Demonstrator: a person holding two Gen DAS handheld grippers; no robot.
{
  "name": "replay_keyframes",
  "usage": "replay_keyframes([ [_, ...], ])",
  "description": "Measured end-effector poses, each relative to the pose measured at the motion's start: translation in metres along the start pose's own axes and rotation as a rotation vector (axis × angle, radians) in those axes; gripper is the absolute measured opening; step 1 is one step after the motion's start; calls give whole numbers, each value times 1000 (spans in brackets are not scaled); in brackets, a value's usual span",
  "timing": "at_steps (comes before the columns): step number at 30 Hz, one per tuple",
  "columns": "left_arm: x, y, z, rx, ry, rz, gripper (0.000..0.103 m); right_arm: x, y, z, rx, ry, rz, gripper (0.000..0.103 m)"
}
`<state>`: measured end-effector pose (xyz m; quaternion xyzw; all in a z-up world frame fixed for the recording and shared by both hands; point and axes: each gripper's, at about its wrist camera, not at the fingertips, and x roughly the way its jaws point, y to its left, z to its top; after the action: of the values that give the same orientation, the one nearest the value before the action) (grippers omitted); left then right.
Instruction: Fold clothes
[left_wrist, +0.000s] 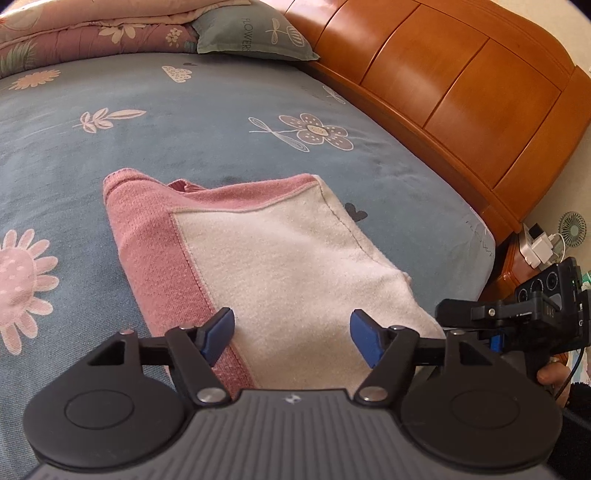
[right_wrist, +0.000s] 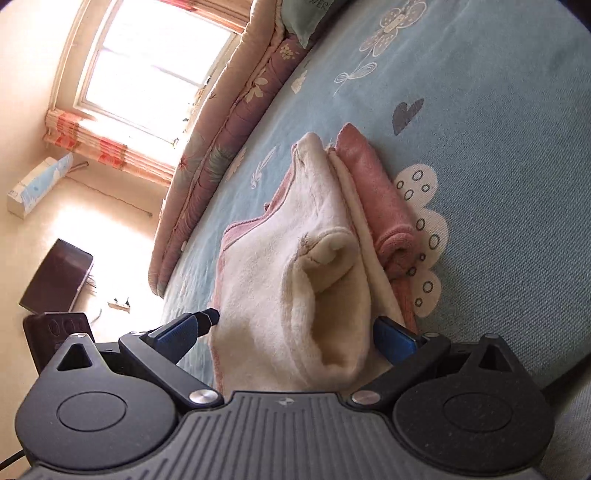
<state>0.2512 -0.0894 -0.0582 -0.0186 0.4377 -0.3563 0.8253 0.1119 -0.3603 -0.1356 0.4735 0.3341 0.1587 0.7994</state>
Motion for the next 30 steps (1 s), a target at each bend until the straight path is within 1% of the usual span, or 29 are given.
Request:
replay_keyframes([
  [2, 0, 2, -1, 0, 0, -5, 70, 1, 3, 3, -4, 7, 52, 103],
  [4, 2, 5, -1, -15, 1, -12, 70, 8, 8, 10, -33, 29, 54, 103],
  [6, 3, 8, 0, -30, -1, -18, 70, 20, 8, 19, -46, 50, 33, 103],
  [7, 3, 9, 0, -36, -2, -20, 70, 25, 5, 24, -38, 46, 25, 103],
  [11, 3, 13, -1, -49, -7, -31, 71, 41, 2, 45, -22, 60, 62, 103],
  [16, 4, 22, -2, -83, -15, -57, 72, 63, -2, 68, -44, 111, 69, 103],
  [19, 4, 26, -3, -96, -21, -74, 72, 64, -3, 72, -99, 167, 104, 103],
  [21, 5, 28, -5, -100, -27, -84, 72, 61, -6, 73, -93, 179, 128, 103],
  [23, 6, 31, -5, -113, -31, -95, 72, 58, -12, 76, -57, 170, 141, 102],
  [24, 6, 32, -5, -121, -33, -98, 72, 57, -14, 77, -40, 164, 139, 100],
  [25, 6, 33, -5, -129, -34, -102, 72, 56, -15, 78, -26, 159, 131, 95],
  [27, 6, 33, -5, -130, -35, -104, 72, 54, -15, 82, 9, 158, 99, 88],
  [29, 6, 33, -5, -125, -35, -102, 72, 55, -7, 85, -7, 164, 118, 88],
  [30, 6, 33, -6, -122, -35, -100, 72, 58, -5, 84, -27, 168, 107, 88],
])
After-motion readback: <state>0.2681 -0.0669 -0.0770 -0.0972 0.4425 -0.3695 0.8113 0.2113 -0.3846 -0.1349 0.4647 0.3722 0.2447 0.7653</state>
